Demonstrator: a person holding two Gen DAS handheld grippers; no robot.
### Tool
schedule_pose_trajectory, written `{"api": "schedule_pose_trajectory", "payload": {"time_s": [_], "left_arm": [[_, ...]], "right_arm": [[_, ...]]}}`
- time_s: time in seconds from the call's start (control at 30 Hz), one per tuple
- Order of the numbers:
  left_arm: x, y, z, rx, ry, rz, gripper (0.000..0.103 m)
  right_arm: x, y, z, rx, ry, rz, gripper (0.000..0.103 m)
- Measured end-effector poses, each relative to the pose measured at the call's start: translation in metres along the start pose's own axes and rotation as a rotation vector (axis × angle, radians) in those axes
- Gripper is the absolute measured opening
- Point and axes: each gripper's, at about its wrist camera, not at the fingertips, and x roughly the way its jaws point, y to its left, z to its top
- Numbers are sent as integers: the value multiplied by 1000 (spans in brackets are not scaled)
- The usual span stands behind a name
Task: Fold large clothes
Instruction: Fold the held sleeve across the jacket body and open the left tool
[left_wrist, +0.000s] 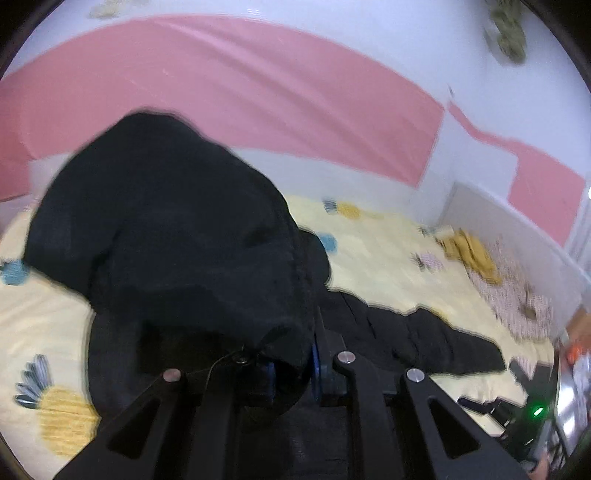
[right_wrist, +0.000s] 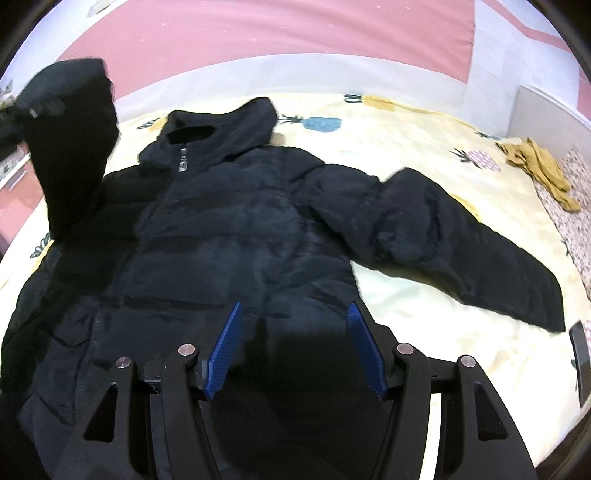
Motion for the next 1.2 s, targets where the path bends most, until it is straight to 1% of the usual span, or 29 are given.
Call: {"api": "schedule_pose_trajectory", "payload": {"time_s": [0.03,0.07,0.1,0.13,0.17,0.2,0.27,0.33,0.4,0.43,0.5,0.53,0.57,0.6,0.67,0.77,0.83,0.87,0.9,0.93,0.97,1.03,1.1,1.2], "left_arm": [[16,-4,-8,2,31,-10,16],[30,-6,-14,2,58,-15,23],[46,-10,-20,5,88,-34,34],[57,-13,-26,7,114,-46,42],[67,-19,-33,2,138,-58,58],[71,-24,-42,-9,160,-82,66],[81,-27,-50,-27,213,-134,69],[82,-31,-55,-39,233,-175,74],[69,-33,-55,-40,227,-211,75],[59,-33,-52,-35,211,-228,75],[48,-29,-44,-20,162,-232,75],[37,-24,-38,-14,130,-218,75],[29,-17,-33,-7,96,-185,75],[24,-8,-28,1,64,-131,75],[21,15,-21,17,31,-1,75],[33,59,-15,12,38,175,75],[48,89,-16,-8,72,254,74],[56,103,-19,-20,91,286,72],[65,116,-21,-35,113,312,67],[72,129,-26,-65,137,331,64],[77,142,-33,-102,155,324,64],[86,152,-45,-140,173,298,64],[89,149,-53,-139,167,291,64],[92,143,-59,-111,174,299,65]], "right_arm": [[2,-4,-1,8,2,-2,60],[4,-9,-1,19,4,-4,60],[6,-12,-2,28,6,-3,60],[8,-16,-3,37,8,-4,60],[10,-18,-2,42,10,-7,60],[11,-20,-2,46,11,-9,60],[12,-24,-3,57,7,-1,60],[11,-27,-1,61,-5,2,60],[8,-27,2,64,-20,6,60],[5,-27,5,71,-32,13,60],[-1,-24,12,72,-57,26,60],[-4,-20,17,61,-75,34,60],[-6,-16,21,53,-85,38,60],[-7,-11,28,42,-94,46,60],[-4,1,40,17,-101,69,60],[14,23,58,-22,-97,101,60],[34,38,69,-46,-77,133,59],[46,46,74,-62,-66,137,56],[60,54,80,-79,-45,131,52],[74,60,83,-89,-21,127,50],[86,63,85,-92,0,119,48],[113,64,85,-91,51,93,47],[133,60,81,-73,72,88,47],[141,56,75,-60,67,87,47]]}}
